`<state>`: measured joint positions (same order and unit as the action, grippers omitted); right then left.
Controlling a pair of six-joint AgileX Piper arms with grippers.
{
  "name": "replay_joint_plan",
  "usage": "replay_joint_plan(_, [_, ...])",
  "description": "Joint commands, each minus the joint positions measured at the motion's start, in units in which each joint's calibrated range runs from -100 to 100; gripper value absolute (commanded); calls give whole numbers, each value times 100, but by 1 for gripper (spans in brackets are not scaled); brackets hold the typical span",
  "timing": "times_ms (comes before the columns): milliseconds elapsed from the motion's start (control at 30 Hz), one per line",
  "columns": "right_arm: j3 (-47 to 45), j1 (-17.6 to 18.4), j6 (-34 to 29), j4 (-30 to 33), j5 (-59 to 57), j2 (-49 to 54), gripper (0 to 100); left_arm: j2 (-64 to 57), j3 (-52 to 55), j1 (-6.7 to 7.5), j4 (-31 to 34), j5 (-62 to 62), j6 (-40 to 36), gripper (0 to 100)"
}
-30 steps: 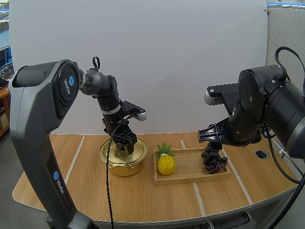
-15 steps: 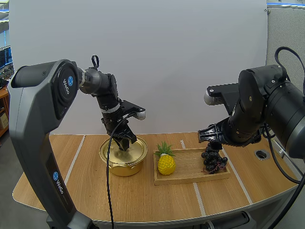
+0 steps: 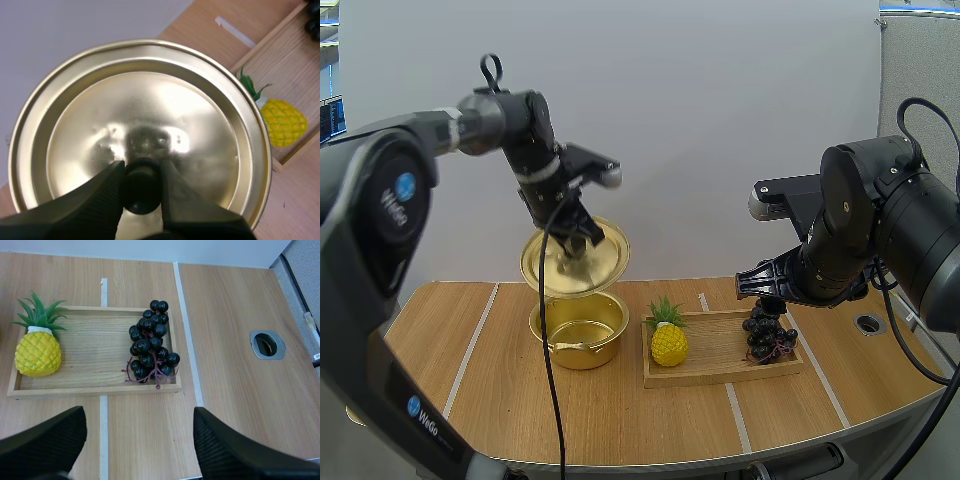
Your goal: Open the pot, put the grape inside, and close it
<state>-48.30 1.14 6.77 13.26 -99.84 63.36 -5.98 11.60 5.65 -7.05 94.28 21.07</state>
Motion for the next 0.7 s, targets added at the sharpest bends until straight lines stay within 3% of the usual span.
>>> replay_joint_plan(0, [37,-28,-9,40,-16,-2,100,-923,-455,18,-35,71,-269,0])
replay_joint_plan(167, [37,-28,-9,40,-16,-2,100,-1589,-973,18,1,11,-443,0])
replay_joint_plan(500, [37,-28,-9,40,-16,-2,100,-2215,-2930,18,1138,-1035,-1432,0])
replay_joint_plan(667, [37,-28,-9,40,-16,-2,100,-2215,-3982,18,1241,-1163,-1604,0])
